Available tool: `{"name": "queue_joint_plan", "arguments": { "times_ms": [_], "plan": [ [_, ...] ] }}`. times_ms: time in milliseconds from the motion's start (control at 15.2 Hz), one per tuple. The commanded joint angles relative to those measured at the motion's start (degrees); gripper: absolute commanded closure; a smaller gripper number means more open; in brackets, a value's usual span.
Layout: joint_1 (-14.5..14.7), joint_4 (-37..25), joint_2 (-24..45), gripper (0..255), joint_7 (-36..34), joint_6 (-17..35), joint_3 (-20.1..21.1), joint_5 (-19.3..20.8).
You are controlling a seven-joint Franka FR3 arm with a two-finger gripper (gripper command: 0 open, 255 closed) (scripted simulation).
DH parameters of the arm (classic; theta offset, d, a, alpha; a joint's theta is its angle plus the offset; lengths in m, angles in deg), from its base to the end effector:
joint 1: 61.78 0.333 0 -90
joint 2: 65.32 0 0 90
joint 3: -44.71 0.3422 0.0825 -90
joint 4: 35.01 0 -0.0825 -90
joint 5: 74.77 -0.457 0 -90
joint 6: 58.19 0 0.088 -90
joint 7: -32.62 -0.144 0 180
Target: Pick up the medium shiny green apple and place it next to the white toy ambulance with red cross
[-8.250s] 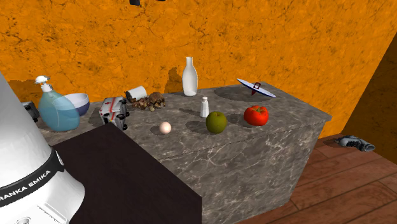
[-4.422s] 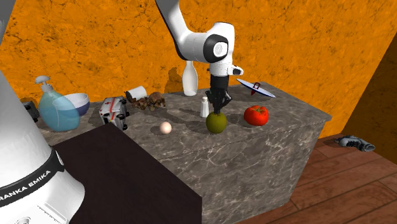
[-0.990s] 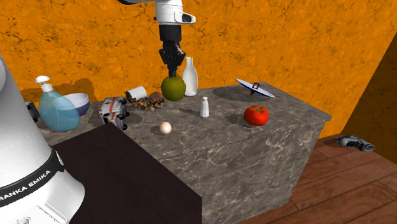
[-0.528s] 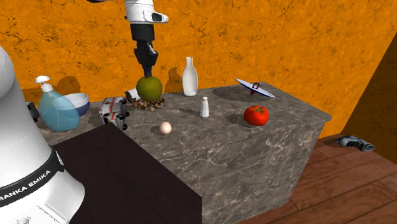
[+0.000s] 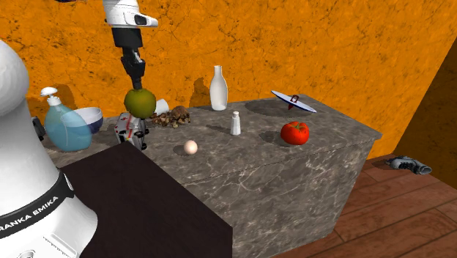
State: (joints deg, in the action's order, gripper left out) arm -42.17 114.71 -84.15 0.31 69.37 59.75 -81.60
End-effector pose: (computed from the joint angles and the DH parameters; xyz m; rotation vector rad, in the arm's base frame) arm 0.3685 0.2521 0.2930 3.1104 -0.0798 -0.0920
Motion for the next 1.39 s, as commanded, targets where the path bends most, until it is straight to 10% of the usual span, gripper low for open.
{"name": "queue_joint_plan", "arguments": {
  "times_ms": [0,858,1320],
  "plan": [
    [1.67,0.91,-1.17,255,-2.48,-0.14,1.80,-1.39],
    [11.92,-1.27,-0.96,255,-21.63,-0.39,15.95,-8.66],
    [11.22,1.03,3.71,255,-22.54,6.41,17.53,-7.69]
  ]
}}
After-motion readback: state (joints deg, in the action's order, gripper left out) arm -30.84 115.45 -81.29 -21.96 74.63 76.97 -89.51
